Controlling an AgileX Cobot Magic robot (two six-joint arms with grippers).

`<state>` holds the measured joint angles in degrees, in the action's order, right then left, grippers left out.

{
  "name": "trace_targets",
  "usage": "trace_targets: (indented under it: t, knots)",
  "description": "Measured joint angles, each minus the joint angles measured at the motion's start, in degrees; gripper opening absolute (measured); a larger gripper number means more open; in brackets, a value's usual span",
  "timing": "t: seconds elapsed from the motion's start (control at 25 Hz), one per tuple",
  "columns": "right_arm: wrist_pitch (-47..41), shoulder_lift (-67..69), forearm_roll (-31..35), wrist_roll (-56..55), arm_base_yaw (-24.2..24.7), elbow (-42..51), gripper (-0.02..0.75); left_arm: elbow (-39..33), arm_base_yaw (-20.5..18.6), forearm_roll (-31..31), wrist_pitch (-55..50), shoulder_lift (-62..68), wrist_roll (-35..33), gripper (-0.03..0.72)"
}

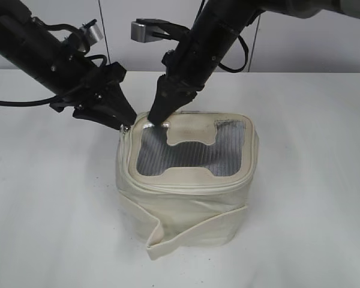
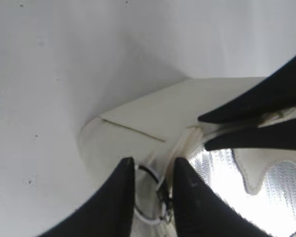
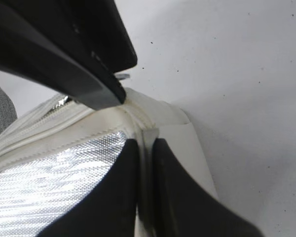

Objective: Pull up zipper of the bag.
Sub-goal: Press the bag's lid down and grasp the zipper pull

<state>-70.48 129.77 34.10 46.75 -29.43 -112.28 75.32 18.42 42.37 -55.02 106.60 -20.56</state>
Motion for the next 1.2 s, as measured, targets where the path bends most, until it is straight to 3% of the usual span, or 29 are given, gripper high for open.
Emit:
trace_targets:
  t: [0.2,1.2]
  knots:
    - [0.00,0.00,0.00,0.00,-0.06,0.00,0.057,0.46,0.00,0.10,-0.55,0.20,0.07,0.027]
    - [0.00,-0.11,-0.47,-3.87,-0.80,-0.05,0.055,0.44,-0.43,-8.50,-4.38,-4.77,0.34,0.009]
